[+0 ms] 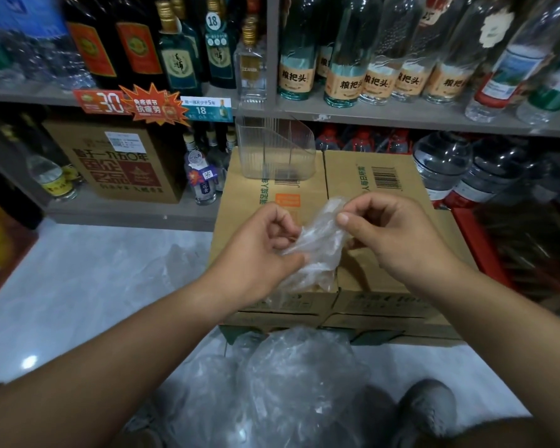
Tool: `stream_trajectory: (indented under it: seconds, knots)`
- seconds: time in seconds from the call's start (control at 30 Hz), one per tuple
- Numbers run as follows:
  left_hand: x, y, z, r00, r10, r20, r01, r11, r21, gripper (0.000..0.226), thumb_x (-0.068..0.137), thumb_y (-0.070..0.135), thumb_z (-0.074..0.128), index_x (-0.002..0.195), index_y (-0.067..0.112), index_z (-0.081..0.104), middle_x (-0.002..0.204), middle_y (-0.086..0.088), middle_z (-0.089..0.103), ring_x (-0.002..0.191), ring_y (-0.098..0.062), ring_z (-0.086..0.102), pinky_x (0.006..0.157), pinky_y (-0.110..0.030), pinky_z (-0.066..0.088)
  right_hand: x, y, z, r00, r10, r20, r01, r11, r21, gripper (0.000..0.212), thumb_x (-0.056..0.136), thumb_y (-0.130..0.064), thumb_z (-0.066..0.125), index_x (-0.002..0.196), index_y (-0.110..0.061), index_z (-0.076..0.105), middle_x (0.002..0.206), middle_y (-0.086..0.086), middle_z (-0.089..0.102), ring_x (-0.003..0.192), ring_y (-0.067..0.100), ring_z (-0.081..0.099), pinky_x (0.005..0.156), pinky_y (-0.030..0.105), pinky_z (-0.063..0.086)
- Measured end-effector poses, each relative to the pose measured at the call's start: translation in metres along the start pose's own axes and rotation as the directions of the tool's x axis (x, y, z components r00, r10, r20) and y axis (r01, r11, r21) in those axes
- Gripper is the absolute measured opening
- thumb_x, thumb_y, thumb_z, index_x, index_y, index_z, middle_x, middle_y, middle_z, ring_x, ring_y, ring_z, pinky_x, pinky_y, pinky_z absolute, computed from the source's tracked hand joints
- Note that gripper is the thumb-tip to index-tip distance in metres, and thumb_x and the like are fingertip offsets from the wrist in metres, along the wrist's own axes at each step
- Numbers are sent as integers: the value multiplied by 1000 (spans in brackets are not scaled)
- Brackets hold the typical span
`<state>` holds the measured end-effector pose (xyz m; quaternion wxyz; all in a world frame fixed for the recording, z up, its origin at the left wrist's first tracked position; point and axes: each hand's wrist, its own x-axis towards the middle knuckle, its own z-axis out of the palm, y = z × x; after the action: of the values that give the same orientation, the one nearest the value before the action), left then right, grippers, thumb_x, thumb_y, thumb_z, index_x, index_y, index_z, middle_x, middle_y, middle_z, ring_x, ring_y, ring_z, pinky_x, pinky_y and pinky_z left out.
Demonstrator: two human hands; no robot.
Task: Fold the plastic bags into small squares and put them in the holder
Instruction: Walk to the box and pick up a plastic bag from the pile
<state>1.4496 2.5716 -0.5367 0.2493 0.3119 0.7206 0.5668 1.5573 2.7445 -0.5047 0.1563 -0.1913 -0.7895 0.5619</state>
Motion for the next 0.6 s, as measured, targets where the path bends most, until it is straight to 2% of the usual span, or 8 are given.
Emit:
stream_trajectory:
  seconds: [0.07,0.13,0.2,0.33,0.43,0.5,0.57,0.6]
  knots:
    - [-2,6,2,996,-57,66,69,981,-184,58,70,8,87,118,20,57,98,1,67,86,-4,66,77,-19,53,-1,-2,-2,997,74,-14,-72,989,130,5,93,-8,67,90,-5,69,84,17,71,75,27,65,74,43,59]
    - [-4,11,5,984,-119,135,158,929,-333,70,67,26,83,132,26,57,104,2,70,91,-8,67,74,-21,53,0,-2,-3,988,155,4,-151,958,245,8,95,-8,64,87,-9,67,80,9,70,75,20,65,73,40,55]
    - [-4,14,6,980,-133,146,178,915,-362,54,72,25,78,125,22,65,99,-1,70,87,-11,66,74,-21,54,0,0,-3,978,204,36,-206,935,287,10,96,-10,63,86,-12,65,81,5,68,76,19,63,76,41,52]
    - [-4,10,13,988,-89,124,110,978,-176,24,81,12,80,104,9,74,89,-9,71,81,-10,65,75,-18,56,0,2,2,973,231,-2,-220,932,287,13,96,-12,63,85,-17,66,85,10,69,75,23,63,74,41,52]
    - [-4,13,19,984,-144,109,165,961,-222,33,72,34,80,97,14,72,86,1,72,78,-6,65,70,-16,52,0,1,10,970,241,-8,-229,929,289,14,97,-14,64,84,-19,66,76,3,69,67,16,63,64,34,53]
    - [-1,9,22,983,-173,54,181,956,-229,47,63,41,83,99,13,70,96,-8,74,85,-14,68,77,-23,55,-1,-1,16,956,291,17,-278,891,360,13,98,-11,61,87,-16,64,72,1,68,60,12,62,51,26,50]
    - [0,6,23,982,-190,13,189,959,-213,48,67,33,89,102,7,67,102,-17,74,87,-27,70,83,-38,58,-1,-3,19,941,335,50,-324,847,422,9,99,-8,59,91,-11,62,69,2,68,54,10,62,44,21,47]
    - [0,5,22,983,-185,4,182,961,-208,41,72,24,88,100,4,66,99,-18,74,82,-26,68,80,-39,59,0,-4,20,936,345,64,-338,834,437,8,99,-8,58,92,-10,62,70,3,69,54,10,63,44,22,48]
